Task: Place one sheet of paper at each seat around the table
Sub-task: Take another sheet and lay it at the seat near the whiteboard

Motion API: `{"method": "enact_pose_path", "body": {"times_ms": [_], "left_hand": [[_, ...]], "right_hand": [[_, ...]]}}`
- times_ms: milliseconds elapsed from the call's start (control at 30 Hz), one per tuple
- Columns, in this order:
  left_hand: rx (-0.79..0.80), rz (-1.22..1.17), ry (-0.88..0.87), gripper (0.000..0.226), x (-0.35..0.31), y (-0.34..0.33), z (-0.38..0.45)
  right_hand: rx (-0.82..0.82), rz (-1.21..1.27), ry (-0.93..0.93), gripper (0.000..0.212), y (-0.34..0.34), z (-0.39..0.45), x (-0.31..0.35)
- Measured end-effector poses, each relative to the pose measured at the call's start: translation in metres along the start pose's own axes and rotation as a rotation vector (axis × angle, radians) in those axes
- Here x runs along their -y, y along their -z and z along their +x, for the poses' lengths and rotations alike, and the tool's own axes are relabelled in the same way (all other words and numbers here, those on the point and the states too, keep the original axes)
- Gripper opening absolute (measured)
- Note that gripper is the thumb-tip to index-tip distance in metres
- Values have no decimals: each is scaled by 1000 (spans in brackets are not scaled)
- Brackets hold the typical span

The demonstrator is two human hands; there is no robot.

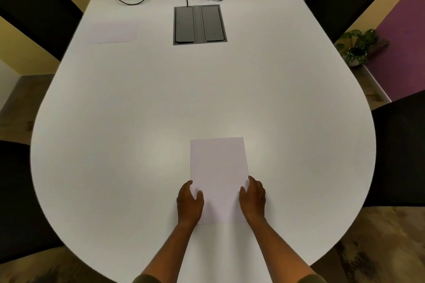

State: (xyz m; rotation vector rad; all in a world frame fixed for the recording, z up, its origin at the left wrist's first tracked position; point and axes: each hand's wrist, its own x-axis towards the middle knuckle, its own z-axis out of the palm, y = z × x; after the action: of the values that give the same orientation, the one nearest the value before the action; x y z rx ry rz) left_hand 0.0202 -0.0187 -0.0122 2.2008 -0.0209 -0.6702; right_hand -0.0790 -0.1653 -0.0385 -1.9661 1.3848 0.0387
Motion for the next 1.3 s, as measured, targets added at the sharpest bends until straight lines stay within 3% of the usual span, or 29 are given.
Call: {"method": "enact_pose_path", "body": {"times_ms": [367,600,800,1300], "left_hand": [[-60,33,-32,49,-5,4,1],[-56,-65,119,44,-2,8,8],[-83,-95,151,19,2,17,7],[-252,-272,138,19,-1,77,-8]], "right_hand": [[-46,145,32,44,8,-2,9],[-28,230,-82,19,7,2,3],[26,308,-86,21,10,1,-5],[164,512,10,20,11,-17,28]]}}
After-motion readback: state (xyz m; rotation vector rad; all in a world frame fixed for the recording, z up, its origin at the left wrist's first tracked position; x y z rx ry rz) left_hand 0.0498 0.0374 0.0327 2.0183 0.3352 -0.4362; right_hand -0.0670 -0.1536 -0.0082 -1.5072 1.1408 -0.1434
